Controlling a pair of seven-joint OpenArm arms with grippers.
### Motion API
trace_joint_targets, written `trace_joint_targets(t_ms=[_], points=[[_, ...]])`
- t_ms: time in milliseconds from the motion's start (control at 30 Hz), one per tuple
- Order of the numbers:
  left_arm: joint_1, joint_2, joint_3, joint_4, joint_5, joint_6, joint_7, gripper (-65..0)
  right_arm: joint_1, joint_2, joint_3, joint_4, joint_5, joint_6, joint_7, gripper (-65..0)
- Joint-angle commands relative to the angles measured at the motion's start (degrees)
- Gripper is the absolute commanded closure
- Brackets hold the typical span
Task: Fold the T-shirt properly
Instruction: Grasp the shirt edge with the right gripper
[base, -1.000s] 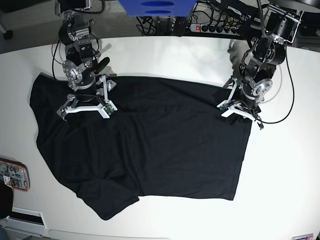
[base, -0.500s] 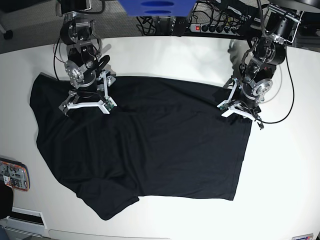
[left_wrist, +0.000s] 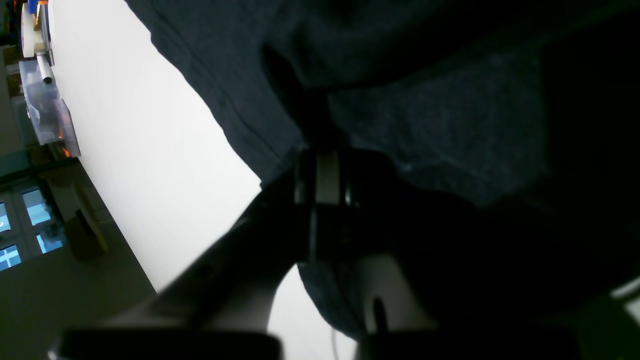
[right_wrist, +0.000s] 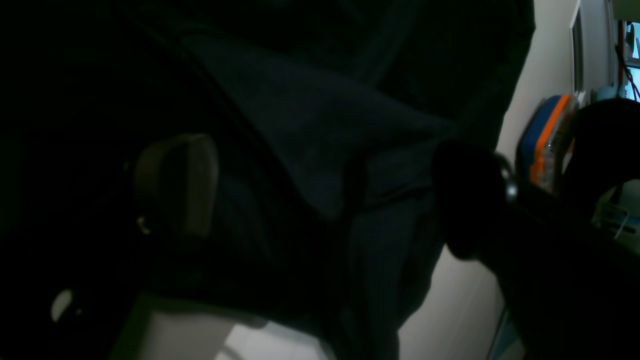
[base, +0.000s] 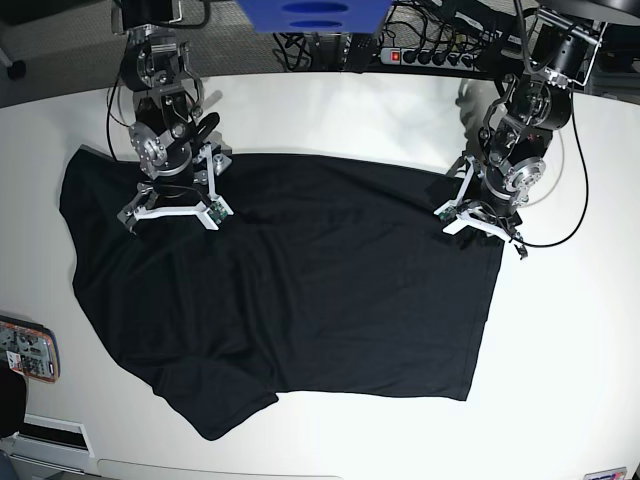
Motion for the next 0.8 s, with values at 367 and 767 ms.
trace_joint_targets(t_ms=[367, 767], points=[[-0.3, -0.6, -0.4, 0.7, 0.2, 0.3, 0.2, 0.0, 7.6, 0.6, 0.2, 0.0, -0.6, -0.3, -0.2, -65.0], [-0.3, -0.6, -0.4, 0.7, 0.2, 0.3, 0.2, 0.0, 9.6, 0.7, 0.1, -1.9, -0.6, -0.2, -0.3, -65.0]])
